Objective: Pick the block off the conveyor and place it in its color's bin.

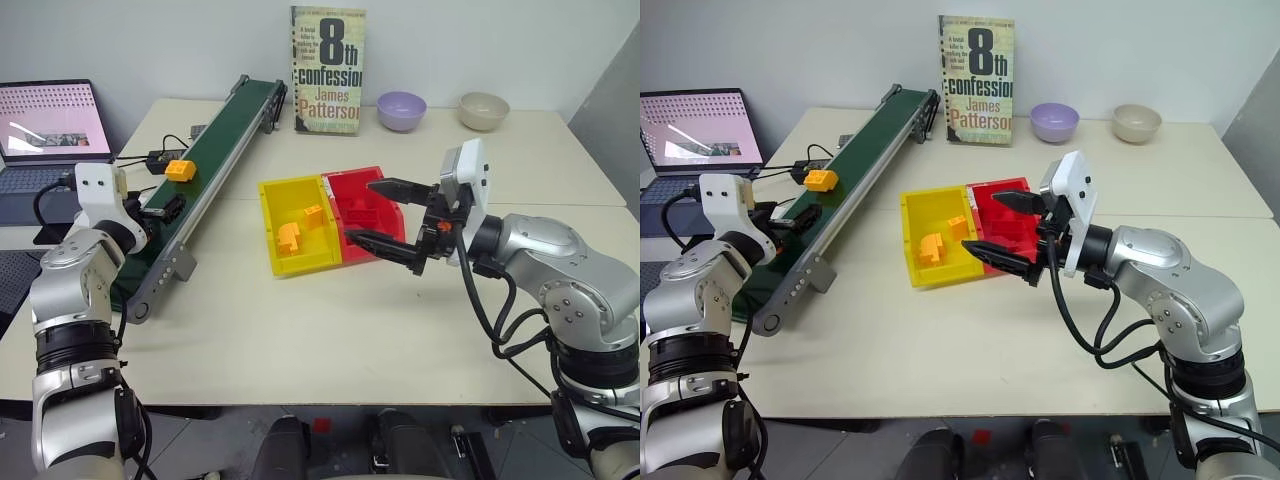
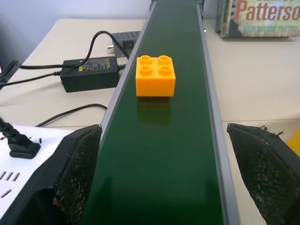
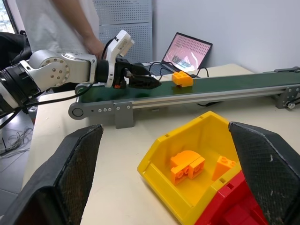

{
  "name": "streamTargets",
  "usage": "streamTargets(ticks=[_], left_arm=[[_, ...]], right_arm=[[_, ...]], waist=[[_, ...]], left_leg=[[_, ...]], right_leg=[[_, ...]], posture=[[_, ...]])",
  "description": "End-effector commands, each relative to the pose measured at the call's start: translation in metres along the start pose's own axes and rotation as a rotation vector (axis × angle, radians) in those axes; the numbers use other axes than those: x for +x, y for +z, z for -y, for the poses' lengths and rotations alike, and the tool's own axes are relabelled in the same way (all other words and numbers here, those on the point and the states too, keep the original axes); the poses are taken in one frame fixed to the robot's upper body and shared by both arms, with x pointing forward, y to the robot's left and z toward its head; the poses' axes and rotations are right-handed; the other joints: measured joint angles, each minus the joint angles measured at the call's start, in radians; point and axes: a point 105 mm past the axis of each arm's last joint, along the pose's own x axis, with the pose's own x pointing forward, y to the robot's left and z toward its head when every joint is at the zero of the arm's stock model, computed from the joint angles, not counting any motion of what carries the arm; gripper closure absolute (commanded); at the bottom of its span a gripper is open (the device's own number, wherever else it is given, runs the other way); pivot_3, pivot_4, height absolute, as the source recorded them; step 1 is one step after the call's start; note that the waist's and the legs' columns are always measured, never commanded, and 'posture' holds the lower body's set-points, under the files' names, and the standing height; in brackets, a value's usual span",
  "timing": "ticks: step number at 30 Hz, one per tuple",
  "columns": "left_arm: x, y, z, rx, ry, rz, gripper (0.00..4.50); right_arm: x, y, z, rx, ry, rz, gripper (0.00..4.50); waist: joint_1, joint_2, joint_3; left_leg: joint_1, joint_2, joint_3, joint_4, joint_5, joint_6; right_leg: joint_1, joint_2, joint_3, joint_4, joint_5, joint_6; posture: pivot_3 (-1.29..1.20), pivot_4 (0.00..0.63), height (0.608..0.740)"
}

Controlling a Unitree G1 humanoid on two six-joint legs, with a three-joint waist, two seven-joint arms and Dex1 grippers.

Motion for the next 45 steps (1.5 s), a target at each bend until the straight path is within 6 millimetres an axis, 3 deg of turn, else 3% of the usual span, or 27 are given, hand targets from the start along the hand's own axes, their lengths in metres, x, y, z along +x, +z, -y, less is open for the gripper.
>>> streamTargets(ticks=[1,8,24,30,35,38,42,45], left_arm=[[0.000,0.019,-0.002,0.039,0.008,0.054,0.03],[0.001,0.016,-0.005,0.053,0.017,0.035,0.03],[-0.007,0.013,-0.011,0.057,0.027,0.022,2.98],[-0.009,0.019,-0.011,0.057,0.025,0.031,2.97],[0.005,0.048,0.043,0.092,-0.223,0.072,2.97],[0.011,0.061,0.107,0.161,-0.512,0.075,2.97],[0.018,0.061,0.162,0.249,-0.734,0.067,2.97],[0.023,0.054,0.186,0.293,-0.829,0.050,2.97]], right_arm=[[-0.003,0.012,-0.003,-0.044,-0.003,0.031,0.00],[-0.002,0.012,-0.003,-0.042,-0.001,0.035,0.00],[-0.005,0.014,0.002,-0.050,-0.019,0.034,0.00],[-0.007,0.012,0.002,-0.052,-0.039,0.026,0.00],[-0.019,-0.003,0.008,-0.099,-0.128,-0.066,0.00],[-0.032,-0.018,0.003,-0.150,-0.170,-0.173,0.00],[-0.039,-0.031,-0.006,-0.140,-0.202,-0.213,0.00],[-0.040,-0.031,-0.011,-0.117,-0.228,-0.195,0.00]], waist=[[0.000,0.000,0.000],[0.000,0.000,0.000],[0.000,0.000,0.000],[0.000,0.000,0.000],[0.010,0.000,0.000],[0.018,0.000,0.000],[0.019,-0.001,0.000],[0.009,0.000,0.000]], left_leg=[[0.000,0.000,0.000,0.000,0.000,0.000],[0.000,0.000,0.000,0.000,0.000,0.000],[0.000,0.000,0.000,0.000,0.000,0.000],[0.000,0.000,0.000,0.000,0.000,0.000],[-0.002,0.000,-0.001,0.000,0.000,0.000],[-0.003,-0.002,0.000,0.000,0.000,0.000],[-0.004,-0.004,0.002,0.000,0.000,0.000],[-0.003,-0.004,0.003,0.000,0.000,0.000]], right_leg=[[0.000,0.000,0.000,0.000,0.000,0.000],[0.000,0.000,0.000,0.000,0.000,0.000],[0.000,0.000,0.000,0.000,0.000,0.000],[0.000,-0.001,0.000,0.000,0.000,0.000],[0.000,-0.001,-0.002,-0.001,0.000,0.000],[0.000,0.000,-0.001,-0.002,0.000,0.000],[0.000,0.000,-0.001,-0.005,0.000,0.000],[0.000,0.001,0.000,-0.005,0.000,0.001]], posture=[[0.00,0.150,0.740],[0.00,0.150,0.740],[0.00,0.150,0.740],[0.00,0.150,0.740],[0.00,0.150,0.740],[0.00,0.150,0.740],[0.00,0.150,0.740],[0.00,0.150,0.740]])
